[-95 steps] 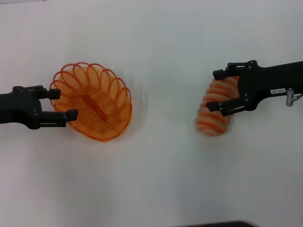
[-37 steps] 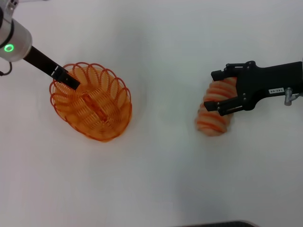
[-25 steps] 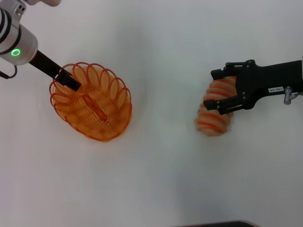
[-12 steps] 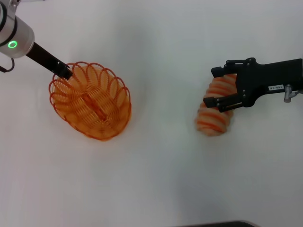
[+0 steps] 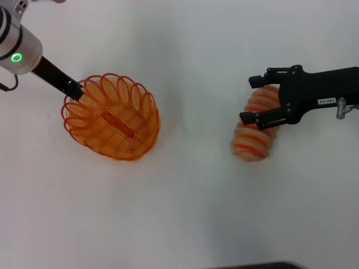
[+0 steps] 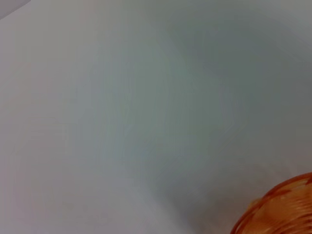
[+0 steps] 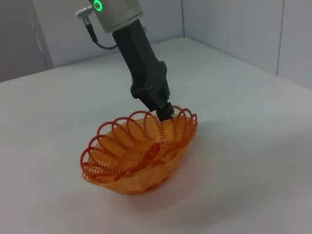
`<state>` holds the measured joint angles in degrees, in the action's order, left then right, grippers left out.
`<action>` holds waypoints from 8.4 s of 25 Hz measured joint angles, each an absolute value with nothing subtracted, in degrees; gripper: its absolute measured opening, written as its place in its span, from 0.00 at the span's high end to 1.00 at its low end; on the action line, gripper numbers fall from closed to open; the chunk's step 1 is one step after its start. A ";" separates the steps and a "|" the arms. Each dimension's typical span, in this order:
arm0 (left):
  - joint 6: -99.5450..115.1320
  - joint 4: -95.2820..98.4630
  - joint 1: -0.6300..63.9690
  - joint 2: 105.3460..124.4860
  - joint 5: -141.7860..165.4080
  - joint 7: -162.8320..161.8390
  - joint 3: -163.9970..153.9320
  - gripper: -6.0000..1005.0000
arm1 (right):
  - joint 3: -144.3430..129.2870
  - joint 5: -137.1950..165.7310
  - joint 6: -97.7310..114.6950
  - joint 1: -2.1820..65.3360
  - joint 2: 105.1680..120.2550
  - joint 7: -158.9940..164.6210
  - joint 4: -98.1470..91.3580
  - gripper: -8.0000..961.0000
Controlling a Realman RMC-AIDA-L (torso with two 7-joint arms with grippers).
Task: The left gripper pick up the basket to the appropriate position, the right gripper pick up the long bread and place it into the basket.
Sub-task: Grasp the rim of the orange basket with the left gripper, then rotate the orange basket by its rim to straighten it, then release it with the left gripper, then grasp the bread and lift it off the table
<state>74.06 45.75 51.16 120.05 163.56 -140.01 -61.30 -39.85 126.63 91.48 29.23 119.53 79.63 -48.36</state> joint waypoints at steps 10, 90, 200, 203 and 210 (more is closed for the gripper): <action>79.19 47.35 51.79 119.02 163.59 -145.01 -56.05 0.90 | -39.54 126.63 91.32 29.10 119.53 79.63 -48.43 0.02; 71.15 54.16 39.26 124.10 151.64 -161.03 -45.00 0.95 | -32.98 119.97 85.55 28.60 119.71 84.73 -46.23 0.02; 95.11 60.50 25.65 122.68 128.39 -99.32 -39.47 0.12 | -37.41 151.30 104.08 48.53 113.81 150.77 -55.68 0.05; 93.72 61.05 25.41 122.80 129.90 -99.07 -39.55 0.12 | -38.55 151.91 104.00 47.79 113.69 153.68 -55.04 0.05; 92.10 61.90 25.73 122.69 131.40 -98.86 -39.74 0.12 | -40.84 152.15 103.57 46.78 113.63 159.75 -52.12 0.06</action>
